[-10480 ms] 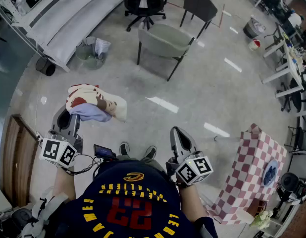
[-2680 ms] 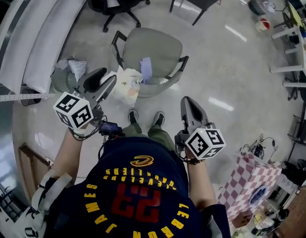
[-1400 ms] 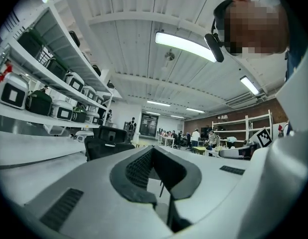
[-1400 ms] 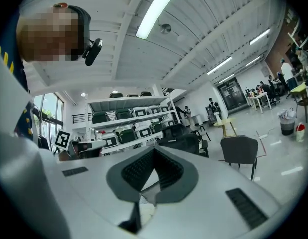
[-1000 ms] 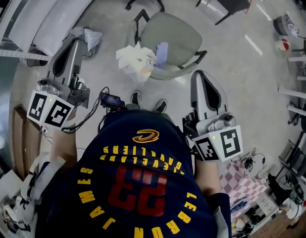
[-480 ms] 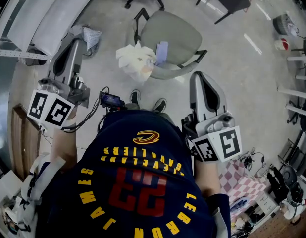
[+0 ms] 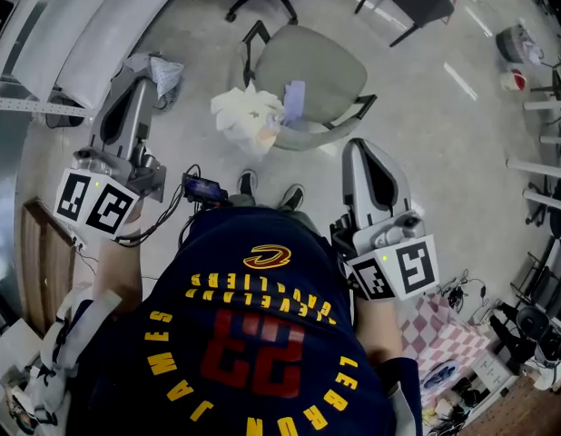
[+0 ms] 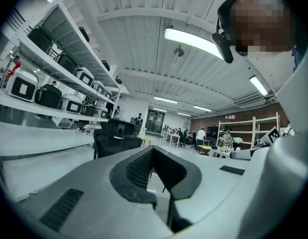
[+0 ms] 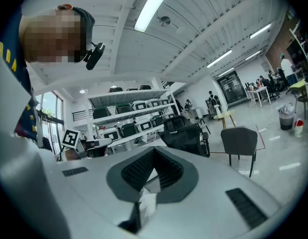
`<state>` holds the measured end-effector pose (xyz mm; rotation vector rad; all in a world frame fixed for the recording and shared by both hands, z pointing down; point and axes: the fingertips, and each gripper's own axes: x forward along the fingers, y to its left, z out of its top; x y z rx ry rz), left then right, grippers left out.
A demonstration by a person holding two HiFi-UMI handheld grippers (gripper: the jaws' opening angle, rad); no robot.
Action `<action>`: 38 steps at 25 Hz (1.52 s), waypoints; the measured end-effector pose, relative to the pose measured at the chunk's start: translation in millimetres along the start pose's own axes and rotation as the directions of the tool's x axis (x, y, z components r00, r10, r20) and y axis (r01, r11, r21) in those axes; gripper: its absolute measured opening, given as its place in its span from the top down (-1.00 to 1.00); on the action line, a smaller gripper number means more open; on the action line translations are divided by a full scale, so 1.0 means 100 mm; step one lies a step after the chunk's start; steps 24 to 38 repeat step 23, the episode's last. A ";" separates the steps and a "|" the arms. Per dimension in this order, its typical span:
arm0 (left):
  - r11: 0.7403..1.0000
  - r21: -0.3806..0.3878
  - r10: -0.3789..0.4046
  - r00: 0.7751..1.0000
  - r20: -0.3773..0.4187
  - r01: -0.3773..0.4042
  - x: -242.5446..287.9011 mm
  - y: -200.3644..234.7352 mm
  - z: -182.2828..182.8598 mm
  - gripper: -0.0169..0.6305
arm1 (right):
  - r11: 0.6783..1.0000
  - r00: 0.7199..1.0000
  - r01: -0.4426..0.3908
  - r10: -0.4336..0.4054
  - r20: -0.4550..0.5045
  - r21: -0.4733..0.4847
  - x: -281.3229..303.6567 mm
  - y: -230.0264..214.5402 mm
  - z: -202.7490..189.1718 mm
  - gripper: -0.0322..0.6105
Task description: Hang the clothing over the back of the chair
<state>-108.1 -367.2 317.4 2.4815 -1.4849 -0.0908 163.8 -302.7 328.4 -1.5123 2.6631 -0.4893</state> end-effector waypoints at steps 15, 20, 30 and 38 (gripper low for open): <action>1.000 -0.006 -0.004 1.000 -0.013 0.004 0.01 0.05 -0.09 0.94 | 1.000 1.000 0.011 -0.011 -0.005 0.003 -0.02 0.02 -0.05 0.93; 0.999 0.018 0.036 0.999 -0.037 -0.035 0.06 0.24 -0.20 0.94 | 1.000 1.000 0.016 -0.016 -0.011 0.009 0.00 0.02 -0.06 0.93; 0.997 0.030 0.076 0.995 -0.062 -0.075 0.08 0.43 -0.31 0.94 | 1.000 1.000 0.020 -0.020 -0.013 0.015 -0.01 0.03 -0.04 0.93; 0.997 0.030 0.076 0.995 -0.062 -0.075 0.08 0.43 -0.31 0.94 | 1.000 1.000 0.020 -0.020 -0.013 0.015 -0.01 0.03 -0.04 0.93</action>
